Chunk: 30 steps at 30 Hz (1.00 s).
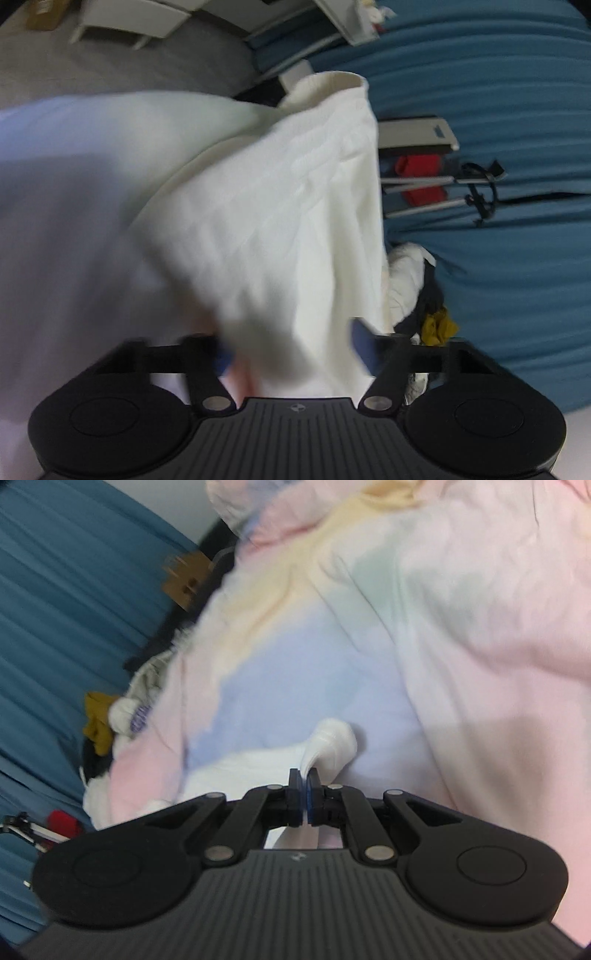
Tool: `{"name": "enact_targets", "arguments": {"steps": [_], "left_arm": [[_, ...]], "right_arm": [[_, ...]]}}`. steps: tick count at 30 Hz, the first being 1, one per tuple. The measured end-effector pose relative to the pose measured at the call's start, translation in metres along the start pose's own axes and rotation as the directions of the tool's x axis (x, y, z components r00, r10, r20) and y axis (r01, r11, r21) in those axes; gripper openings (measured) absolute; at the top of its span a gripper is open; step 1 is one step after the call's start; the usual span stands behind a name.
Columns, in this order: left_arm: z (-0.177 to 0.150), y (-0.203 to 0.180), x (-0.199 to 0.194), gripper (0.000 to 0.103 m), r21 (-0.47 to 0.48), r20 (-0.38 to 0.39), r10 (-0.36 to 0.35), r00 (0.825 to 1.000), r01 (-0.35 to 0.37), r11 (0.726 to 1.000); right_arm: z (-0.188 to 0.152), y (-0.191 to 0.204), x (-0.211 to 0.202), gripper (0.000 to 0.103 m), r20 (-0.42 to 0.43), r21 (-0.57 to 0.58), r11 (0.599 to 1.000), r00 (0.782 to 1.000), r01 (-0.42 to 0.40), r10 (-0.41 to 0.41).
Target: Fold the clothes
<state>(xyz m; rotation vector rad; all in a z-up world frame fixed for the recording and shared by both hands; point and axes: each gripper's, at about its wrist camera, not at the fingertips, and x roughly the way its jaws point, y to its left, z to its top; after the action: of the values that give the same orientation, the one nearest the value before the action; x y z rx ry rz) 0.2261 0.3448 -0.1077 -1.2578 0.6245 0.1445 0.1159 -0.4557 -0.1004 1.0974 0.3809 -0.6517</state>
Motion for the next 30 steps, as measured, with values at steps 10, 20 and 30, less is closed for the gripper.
{"name": "enact_targets", "arguments": {"steps": [10, 20, 30], "left_arm": [[0.051, -0.039, -0.107, 0.002, 0.225, 0.156, -0.041, 0.987, 0.005, 0.974], [0.007, 0.016, -0.133, 0.003, 0.382, 0.064, 0.220, 0.973, -0.227, 0.896], [-0.014, 0.024, -0.148, 0.047, 0.539, 0.104, 0.264, 0.959, -0.278, 0.795]], "right_arm": [[0.004, 0.019, -0.036, 0.005, 0.208, -0.087, 0.979, 0.958, -0.182, 0.196], [0.000, -0.017, -0.035, 0.005, 0.103, -0.031, 0.976, 0.972, 0.217, -0.213], [0.000, -0.008, -0.037, 0.010, 0.099, -0.029, 0.971, 0.967, 0.238, -0.234]]}}
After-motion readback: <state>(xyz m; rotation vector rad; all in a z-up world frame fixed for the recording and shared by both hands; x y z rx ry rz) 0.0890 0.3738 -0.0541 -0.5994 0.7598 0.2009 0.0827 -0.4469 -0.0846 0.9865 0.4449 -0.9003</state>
